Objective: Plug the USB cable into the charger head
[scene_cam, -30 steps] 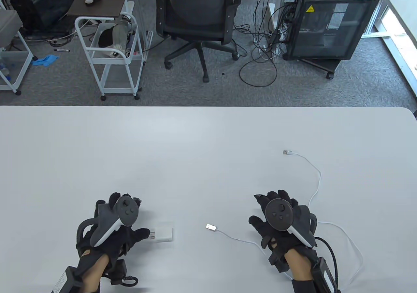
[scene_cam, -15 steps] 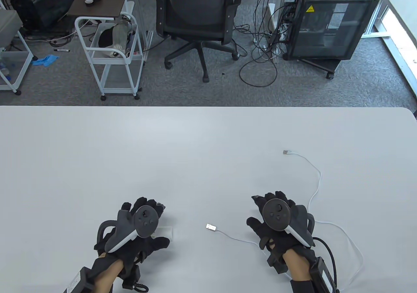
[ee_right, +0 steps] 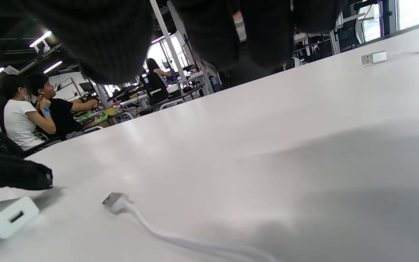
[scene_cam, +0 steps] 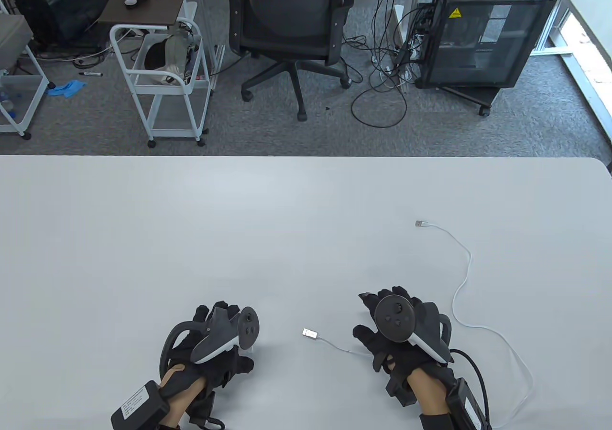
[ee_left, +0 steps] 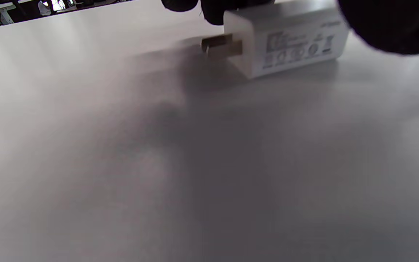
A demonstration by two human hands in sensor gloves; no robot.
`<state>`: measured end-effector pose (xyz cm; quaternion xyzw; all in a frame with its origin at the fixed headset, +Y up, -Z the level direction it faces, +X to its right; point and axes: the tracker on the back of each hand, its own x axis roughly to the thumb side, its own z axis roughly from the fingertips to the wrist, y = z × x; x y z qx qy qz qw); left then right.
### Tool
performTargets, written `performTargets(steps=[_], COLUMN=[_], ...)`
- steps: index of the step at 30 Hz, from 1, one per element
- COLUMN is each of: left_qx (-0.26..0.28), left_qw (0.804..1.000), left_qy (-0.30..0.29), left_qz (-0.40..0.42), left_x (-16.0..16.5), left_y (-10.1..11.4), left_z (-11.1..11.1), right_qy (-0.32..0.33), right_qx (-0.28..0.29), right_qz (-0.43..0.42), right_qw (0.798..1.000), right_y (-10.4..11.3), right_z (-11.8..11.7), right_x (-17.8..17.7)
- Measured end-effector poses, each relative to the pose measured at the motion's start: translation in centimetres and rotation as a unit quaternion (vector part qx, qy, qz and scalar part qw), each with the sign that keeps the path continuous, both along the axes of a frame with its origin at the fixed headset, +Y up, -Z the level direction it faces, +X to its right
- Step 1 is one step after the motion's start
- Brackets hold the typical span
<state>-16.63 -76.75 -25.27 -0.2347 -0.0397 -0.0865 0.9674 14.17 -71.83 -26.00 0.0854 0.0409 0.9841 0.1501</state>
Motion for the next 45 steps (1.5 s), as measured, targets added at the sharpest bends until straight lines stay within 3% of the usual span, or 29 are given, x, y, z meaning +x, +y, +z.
performTargets(steps=[3,14,19,26,38,45], left_qx=[-0.011,0.026,0.035,0.078,0.112,0.113], left_qw=[1.0,1.0,0.999,0.993,0.99,0.988], left_qy=[0.01,-0.009,-0.008,-0.03,-0.061,-0.088], left_qz=[-0.003,-0.013,0.008,0.081,0.066,0.056], left_x=[0.2,1.5,1.5,0.6,-0.3,0.6], left_y=[-1.0,-1.0,-0.2,3.0,5.2,5.5], left_z=[-0.1,0.7,0.3,0.7,2.3,3.2], right_qy=[0.007,0.009,0.007,0.008,0.002,0.027], right_qx=[-0.01,-0.014,-0.014,-0.021,-0.027,-0.057], right_qz=[0.006,0.006,0.005,0.011,0.022,-0.018], right_qw=[1.0,1.0,1.0,1.0,0.999,0.998], right_y=[-0.2,-0.1,-0.1,-0.4,-1.4,-1.9], right_z=[0.1,0.2,0.2,0.1,0.0,0.2], right_x=[-0.4,-0.6,-0.5,-0.5,-0.9,-3.5])
